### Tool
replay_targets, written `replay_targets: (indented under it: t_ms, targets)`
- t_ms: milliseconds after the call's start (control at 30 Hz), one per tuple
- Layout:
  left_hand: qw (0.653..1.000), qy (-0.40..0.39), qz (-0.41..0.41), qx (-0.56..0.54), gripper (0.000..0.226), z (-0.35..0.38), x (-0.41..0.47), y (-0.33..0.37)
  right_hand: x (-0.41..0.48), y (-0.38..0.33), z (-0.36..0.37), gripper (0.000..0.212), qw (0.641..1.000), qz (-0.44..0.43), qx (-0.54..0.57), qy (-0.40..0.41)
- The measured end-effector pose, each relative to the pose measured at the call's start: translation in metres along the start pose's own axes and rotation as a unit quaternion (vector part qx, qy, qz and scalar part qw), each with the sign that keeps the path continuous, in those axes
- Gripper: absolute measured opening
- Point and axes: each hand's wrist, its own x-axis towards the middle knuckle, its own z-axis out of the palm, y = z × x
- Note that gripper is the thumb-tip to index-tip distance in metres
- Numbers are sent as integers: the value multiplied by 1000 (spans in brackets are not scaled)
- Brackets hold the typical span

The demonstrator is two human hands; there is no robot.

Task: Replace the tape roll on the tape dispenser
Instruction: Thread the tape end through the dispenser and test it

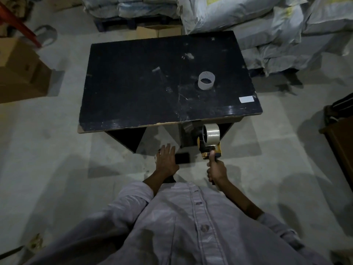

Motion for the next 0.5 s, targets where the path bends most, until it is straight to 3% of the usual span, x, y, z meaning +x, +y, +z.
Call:
replay_targets:
  t_ms: [100,233,400,500]
  targets:
    - [999,45,-1,-3,102,-9,4,2,-2,-1,4,82,999,-46,-21,-12]
    - [993,116,-22,-27,99,-24,7,3,6,0,2,101,993,-90,-66,-28]
    - [987,154,-24,-45,97,-37,11,4,8,-23,2,81,982,-149,-107,-36]
    - [985,167,-30,-42,98,-39,16,0,5,-48,0,80,971,-188,-140,-38]
